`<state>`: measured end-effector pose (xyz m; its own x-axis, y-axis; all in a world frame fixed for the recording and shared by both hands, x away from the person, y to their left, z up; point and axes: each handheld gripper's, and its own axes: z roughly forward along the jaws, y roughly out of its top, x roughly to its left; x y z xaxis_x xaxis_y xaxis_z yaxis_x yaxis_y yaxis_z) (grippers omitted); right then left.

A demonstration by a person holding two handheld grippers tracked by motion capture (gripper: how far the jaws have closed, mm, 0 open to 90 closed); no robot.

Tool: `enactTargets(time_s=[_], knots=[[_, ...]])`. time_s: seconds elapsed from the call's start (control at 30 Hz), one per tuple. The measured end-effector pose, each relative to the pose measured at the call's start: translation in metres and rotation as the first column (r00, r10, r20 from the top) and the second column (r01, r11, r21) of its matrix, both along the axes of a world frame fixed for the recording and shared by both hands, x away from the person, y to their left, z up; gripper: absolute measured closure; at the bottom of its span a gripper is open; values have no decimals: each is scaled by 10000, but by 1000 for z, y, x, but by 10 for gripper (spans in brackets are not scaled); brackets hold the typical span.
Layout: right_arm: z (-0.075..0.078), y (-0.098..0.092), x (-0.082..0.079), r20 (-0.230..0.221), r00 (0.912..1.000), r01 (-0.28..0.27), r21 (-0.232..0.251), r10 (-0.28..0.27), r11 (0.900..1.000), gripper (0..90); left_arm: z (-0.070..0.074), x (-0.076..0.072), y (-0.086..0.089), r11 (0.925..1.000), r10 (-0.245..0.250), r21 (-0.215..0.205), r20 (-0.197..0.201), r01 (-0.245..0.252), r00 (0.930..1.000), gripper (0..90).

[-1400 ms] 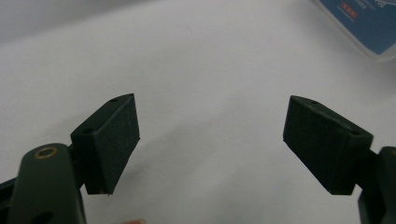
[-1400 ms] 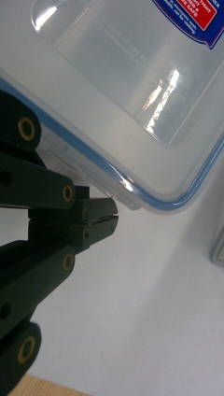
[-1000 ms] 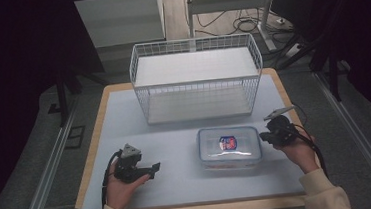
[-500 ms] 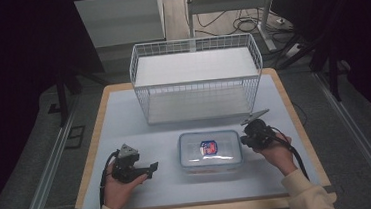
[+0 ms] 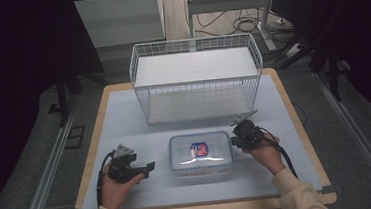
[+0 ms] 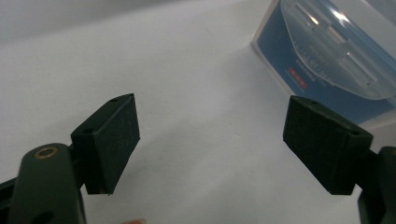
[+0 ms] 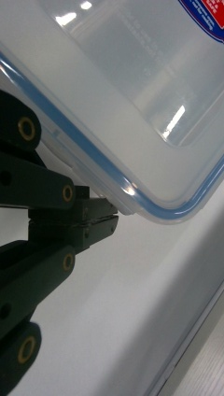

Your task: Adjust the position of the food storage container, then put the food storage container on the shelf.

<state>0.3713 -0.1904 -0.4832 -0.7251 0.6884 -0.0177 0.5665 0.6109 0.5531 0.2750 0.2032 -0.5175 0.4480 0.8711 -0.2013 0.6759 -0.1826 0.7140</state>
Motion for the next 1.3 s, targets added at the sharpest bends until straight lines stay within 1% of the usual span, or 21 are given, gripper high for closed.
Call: enactTargets(time_s=[0.07, 0.1, 0.17, 0.23, 0.37, 0.4, 0.43, 0.47, 0.5, 0.63, 0.8, 0.97, 1.03, 1.1, 1.13, 1.17, 1.2, 1.27, 1.3], knots=[[0, -3, -1, -54, 9999, -100, 145, 101, 9998, 896, 2, 0, -1, 10000, 5, -61, 34, -5, 10000, 185], [1, -6, -1, -61, 10000, -32, 244, 34, 9997, 896, 3, 0, -1, 10000, 22, -92, 60, -21, 10000, 184], [5, -13, -2, 74, 9999, 120, 348, -122, 9993, 896, 4, 1, -1, 9999, 69, -124, 78, -68, 9999, 183], [10, -22, -4, 194, 9994, 263, 632, -276, 9977, 896, 6, 2, -1, 9998, 101, -149, 88, -100, 9999, 180], [15, -41, -11, 415, 9982, 402, 870, -439, 9954, 895, 9, 5, -2, 9996, 134, -239, 71, -133, 9999, 174], [15, -41, -11, 415, 9982, 402, 870, -439, 9954, 895, 9, 5, -2, 9996, 134, -239, 71, -133, 9999, 176], [15, -47, -14, 423, 9976, 498, 980, -541, 9939, 895, 10, 5, -3, 9996, 124, -264, 29, -123, 9999, 176], [13, -61, -19, 410, 9961, 722, 1256, -778, 9895, 895, 12, 6, -5, 9996, 91, -271, 53, -89, 9999, 178], [13, -64, -20, 399, 9960, 742, 1294, -800, 9888, 895, 13, 6, -6, 9995, 86, -307, 65, -84, 9999, 178], [9, -81, -26, 221, 9951, 916, 1710, -967, 9810, 895, 16, 9, -10, 9992, -47, -391, 94, 51, 9999, 176], [9, -90, -30, 183, 9937, 1045, 2041, -1105, 9734, 895, 18, 12, -13, 9988, -190, -443, 120, 195, 9997, 176], [8, -93, -31, 193, 9942, 991, 2200, -1059, 9705, 883, 18, 13, -12, 9987, -197, -470, 98, 202, 9998, 174], [8, -93, -30, 223, 9945, 947, 2324, -1026, 9680, 753, 18, 13, -12, 9988, -148, -475, 52, 150, 9999, 169], [8, -93, -30, 322, 9922, 1092, 2395, -1203, 9647, 600, 18, 13, -13, 9988, -109, -486, 83, 113, 9999, 160], [8, -93, -30, 478, 9910, 1098, 2481, -1253, 9625, 496, 19, 12, -13, 9987, -33, -518, 184, 42, 9998, 154], [8, -94, -30, 486, 9903, 1126, 2680, -1301, 9568, 422, 21, 12, -13, 9988, -8, -481, 339, 24, 9994, 145], [8, -94, -30, 388, 9910, 1112, 2904, -1278, 9504, 361, 22, 12, -14, 9986, 3, -529, 329, 14, 9995, 127], [10, -94, -32, 371, 9921, 1023, 3139, -1199, 9439, 273, 23, 13, -14, 9976, -51, -696, 165, 63, 9999, 108], [10, -94, -32, 371, 9921, 1023, 3139, -1199, 9439, 273, 23, 13, -14, 9976, -51, -696, 165, 63, 9999, 110]])
